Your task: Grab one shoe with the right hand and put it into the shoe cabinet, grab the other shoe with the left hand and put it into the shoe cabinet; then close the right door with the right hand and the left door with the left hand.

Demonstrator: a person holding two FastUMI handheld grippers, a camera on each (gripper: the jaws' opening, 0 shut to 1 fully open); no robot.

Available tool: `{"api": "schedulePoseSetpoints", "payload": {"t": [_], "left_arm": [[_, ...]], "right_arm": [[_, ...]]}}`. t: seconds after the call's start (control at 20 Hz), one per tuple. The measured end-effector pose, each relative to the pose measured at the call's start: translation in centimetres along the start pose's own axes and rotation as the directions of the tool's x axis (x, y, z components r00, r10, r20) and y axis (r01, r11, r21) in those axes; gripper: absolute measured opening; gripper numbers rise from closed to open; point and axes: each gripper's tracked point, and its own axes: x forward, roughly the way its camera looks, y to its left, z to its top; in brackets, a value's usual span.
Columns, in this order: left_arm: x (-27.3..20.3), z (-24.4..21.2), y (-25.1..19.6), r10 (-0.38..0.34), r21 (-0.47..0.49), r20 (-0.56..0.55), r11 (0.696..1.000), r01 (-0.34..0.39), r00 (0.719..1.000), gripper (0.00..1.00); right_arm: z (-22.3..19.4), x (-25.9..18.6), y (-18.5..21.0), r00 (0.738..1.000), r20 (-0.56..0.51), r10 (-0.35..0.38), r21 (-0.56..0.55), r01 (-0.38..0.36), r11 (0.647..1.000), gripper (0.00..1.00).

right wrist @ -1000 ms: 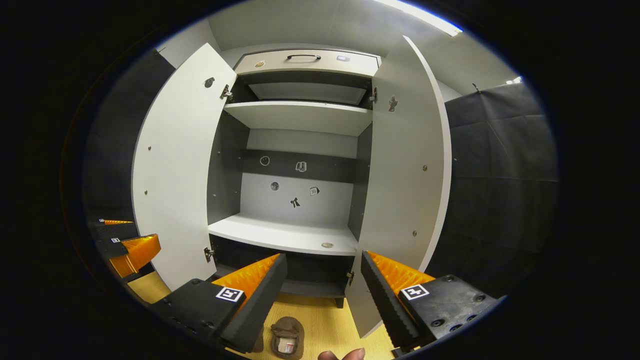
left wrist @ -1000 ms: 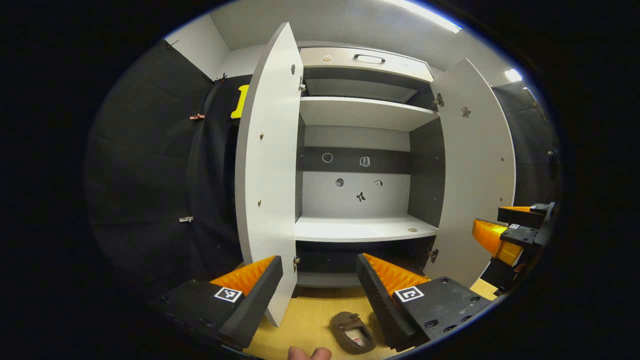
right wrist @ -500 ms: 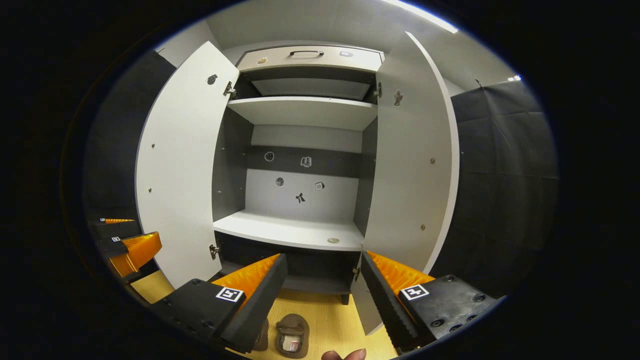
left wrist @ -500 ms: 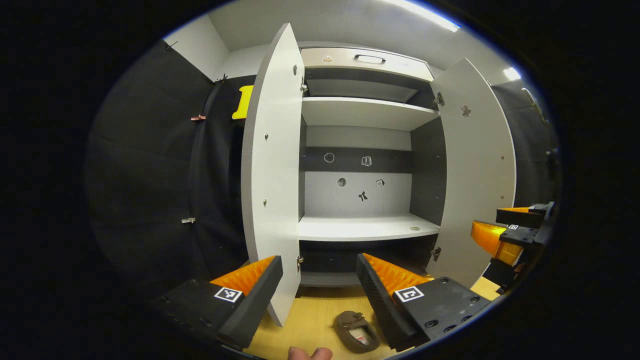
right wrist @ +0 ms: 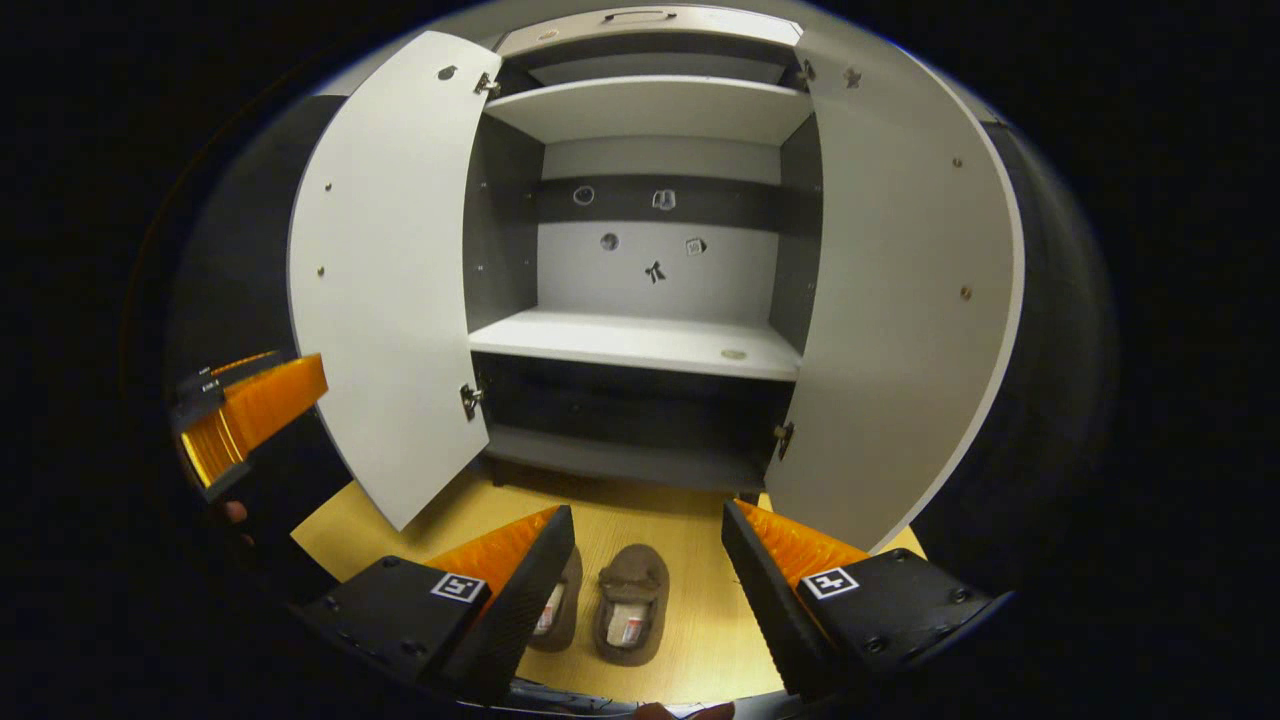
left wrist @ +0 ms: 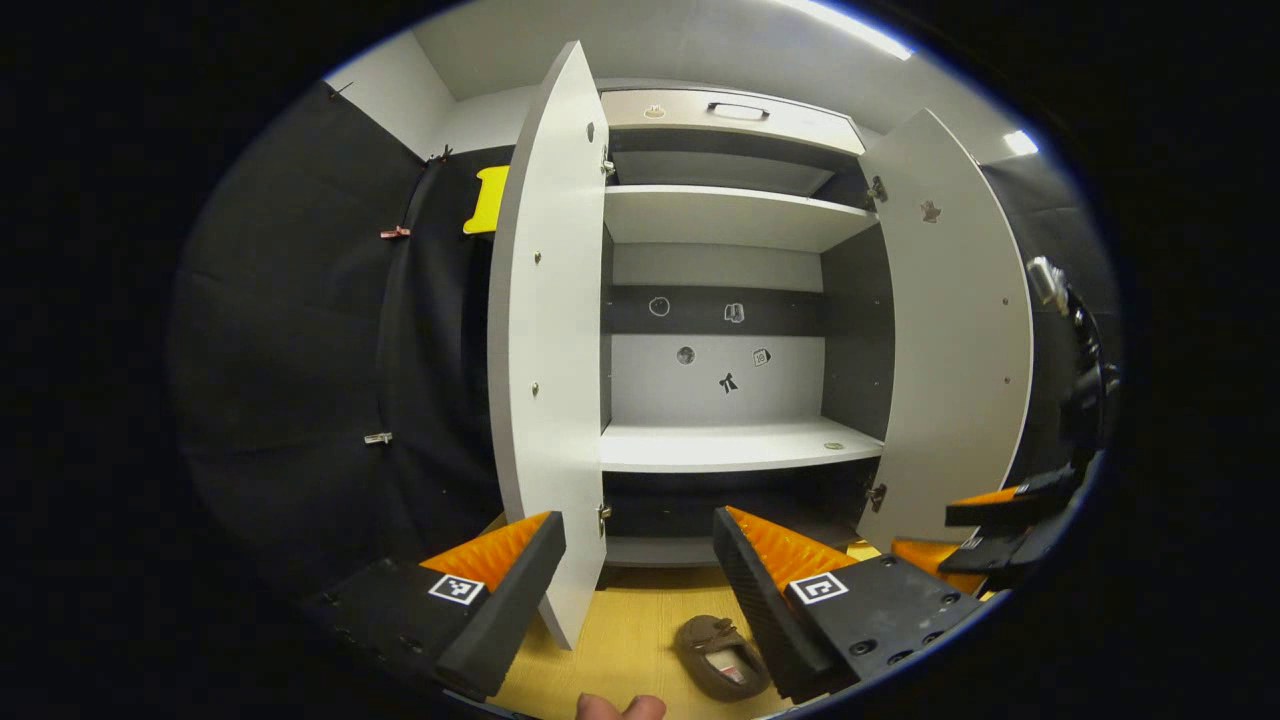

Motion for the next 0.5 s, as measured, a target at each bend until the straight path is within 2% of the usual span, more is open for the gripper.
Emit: {"api": "schedulePoseSetpoints", "payload": {"t": [0.2,0.5], "left_arm": [[-0.2,-1.3,0.5,-0.001,-0.001,-0.024,1.000,0.001,1.000,0.95],[-0.5,-3.6,0.9,-0.003,-0.011,-0.067,1.000,0.002,0.998,0.95]], "right_arm": [[-6.7,1.7,1.8,0.985,-0.166,0.054,0.024,-0.050,0.998,0.99],[-14.8,5.7,3.0,0.940,-0.334,0.076,0.096,-0.046,0.994,0.99]]}}
